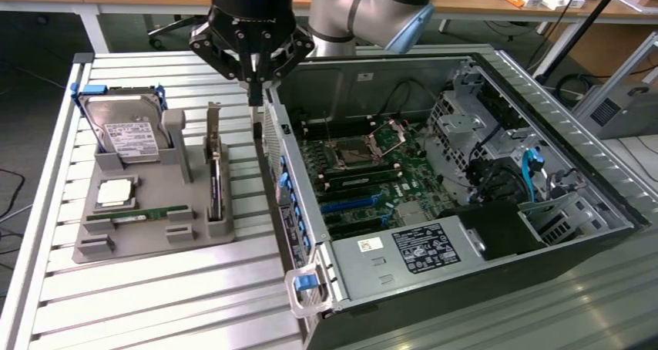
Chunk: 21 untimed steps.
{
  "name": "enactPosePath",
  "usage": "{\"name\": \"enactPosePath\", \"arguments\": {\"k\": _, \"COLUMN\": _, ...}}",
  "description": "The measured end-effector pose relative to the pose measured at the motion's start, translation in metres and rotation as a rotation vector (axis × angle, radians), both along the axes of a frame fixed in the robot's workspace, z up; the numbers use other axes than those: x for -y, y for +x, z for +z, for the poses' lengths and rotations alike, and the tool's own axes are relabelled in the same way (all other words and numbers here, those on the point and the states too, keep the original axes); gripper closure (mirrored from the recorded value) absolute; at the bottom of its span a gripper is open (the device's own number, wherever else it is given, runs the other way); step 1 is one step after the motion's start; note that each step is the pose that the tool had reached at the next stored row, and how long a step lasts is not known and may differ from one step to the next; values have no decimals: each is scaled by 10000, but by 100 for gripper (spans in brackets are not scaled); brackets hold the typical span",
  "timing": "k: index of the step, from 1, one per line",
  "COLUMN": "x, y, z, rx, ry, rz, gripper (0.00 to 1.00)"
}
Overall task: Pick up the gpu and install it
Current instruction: 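Reach for the gpu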
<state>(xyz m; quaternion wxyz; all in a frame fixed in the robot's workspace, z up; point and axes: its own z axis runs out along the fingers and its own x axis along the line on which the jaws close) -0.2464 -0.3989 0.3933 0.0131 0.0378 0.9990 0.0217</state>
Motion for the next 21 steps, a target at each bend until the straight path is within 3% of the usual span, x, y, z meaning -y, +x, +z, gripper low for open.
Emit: {"name": "enactPosePath", "arguments": {"k": 21, "x": 0, "y": -93, "z": 0, "rx": 1, "ry": 0, "rz": 0, "gripper": 89}}
